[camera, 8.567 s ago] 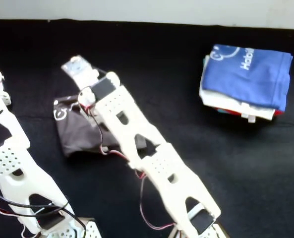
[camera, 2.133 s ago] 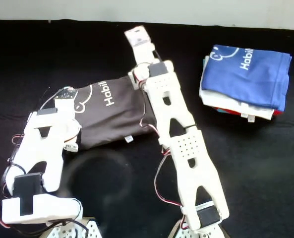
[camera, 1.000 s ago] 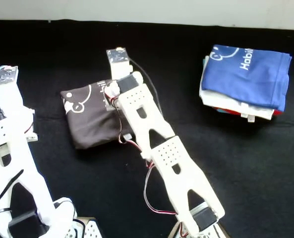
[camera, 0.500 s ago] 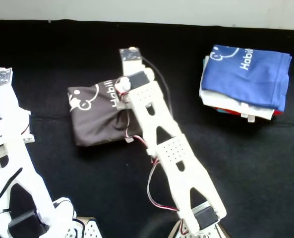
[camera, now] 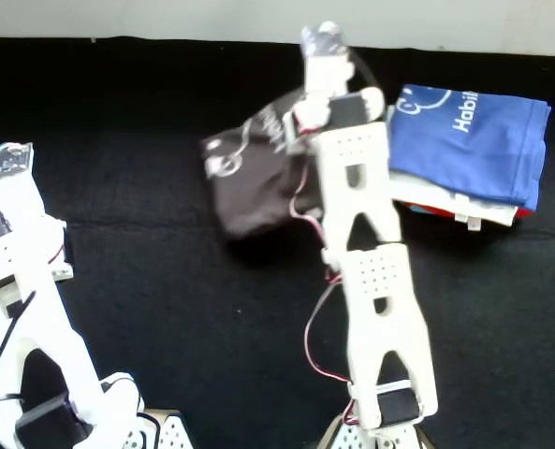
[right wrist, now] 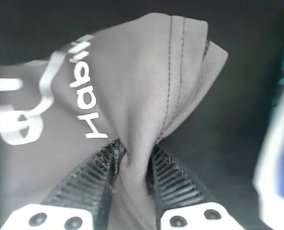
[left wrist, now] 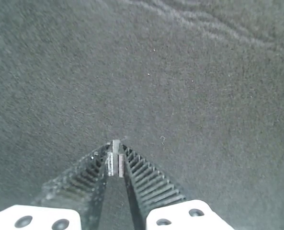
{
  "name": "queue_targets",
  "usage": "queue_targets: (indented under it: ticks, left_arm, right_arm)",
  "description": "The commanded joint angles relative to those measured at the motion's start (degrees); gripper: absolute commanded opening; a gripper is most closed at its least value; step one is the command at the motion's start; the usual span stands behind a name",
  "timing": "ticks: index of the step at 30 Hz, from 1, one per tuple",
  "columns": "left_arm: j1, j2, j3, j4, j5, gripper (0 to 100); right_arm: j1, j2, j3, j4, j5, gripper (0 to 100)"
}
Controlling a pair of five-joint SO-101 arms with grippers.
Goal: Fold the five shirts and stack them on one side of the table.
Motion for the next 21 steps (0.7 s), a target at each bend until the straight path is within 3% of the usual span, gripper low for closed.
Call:
queue_targets:
  ticks: [1, 7, 21]
  left_arm:
    - [-0.31, -1.71, -0.40, -0.88, -0.44, 1]
    - [-0.31, -1.71, -0.40, -0.88, -0.44, 1]
    - [-0.31, -2.15, -0.22, -0.70, -0.44, 1]
  right_arm:
    - [3.21, -12.18, -1.71, 0.48, 0.62, 0.5]
    - [7.08, -23.34, 11.21, -0.75, 4.57, 0.5]
    - [14.81, -42.68, 24.66, -7.16, 7.82, 0.5]
